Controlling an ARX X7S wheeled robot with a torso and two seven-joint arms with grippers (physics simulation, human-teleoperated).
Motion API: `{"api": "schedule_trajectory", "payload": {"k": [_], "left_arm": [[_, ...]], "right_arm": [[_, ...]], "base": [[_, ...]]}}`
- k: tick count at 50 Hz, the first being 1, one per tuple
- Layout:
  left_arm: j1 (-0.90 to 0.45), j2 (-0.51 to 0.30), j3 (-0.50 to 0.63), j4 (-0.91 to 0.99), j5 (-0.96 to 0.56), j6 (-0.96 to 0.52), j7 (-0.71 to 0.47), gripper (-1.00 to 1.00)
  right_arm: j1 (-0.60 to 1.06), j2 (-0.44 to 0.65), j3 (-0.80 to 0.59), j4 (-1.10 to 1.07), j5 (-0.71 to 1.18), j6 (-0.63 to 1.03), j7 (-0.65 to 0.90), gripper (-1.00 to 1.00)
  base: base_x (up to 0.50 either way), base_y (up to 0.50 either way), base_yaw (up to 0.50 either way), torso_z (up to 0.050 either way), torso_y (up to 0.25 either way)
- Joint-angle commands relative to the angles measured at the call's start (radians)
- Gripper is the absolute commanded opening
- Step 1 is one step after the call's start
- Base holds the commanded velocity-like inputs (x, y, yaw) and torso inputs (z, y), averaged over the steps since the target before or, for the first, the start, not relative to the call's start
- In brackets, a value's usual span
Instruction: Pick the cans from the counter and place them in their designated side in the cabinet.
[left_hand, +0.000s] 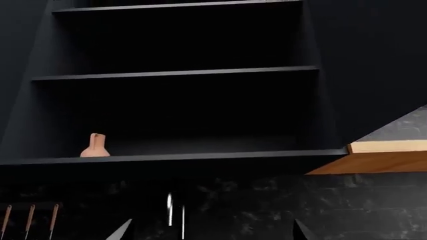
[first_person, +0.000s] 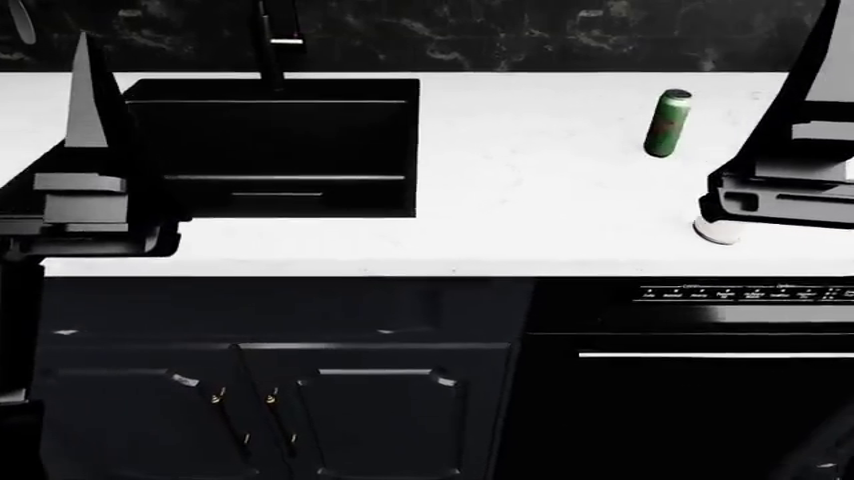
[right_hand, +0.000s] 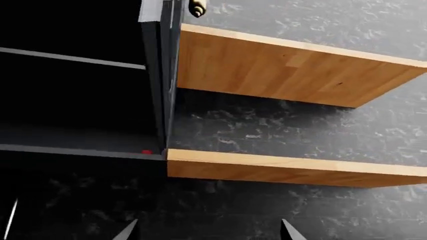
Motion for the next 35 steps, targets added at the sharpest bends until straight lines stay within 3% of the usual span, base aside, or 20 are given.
{"api": "schedule_trajectory", "payload": {"k": [1, 35], "left_arm": [[-0.004, -0.041, 0.018, 0.006, -0.033, 0.020, -0.042, 1.00], [-0.007, -0.115, 0.077, -0.004, -0.062, 0.083, -0.105, 1.00]], "right_arm": [[-0.003, 0.026, -0.016, -0.002, 0.018, -0.032, 0.024, 1.00], [0.006, 0.047, -0.057, -0.006, 0.011, -0.070, 0.037, 1.00]], "base": [[-0.05, -0.50, 0.00, 0.000, 0.000], [-0.05, -0.48, 0.00, 0.000, 0.000]]}}
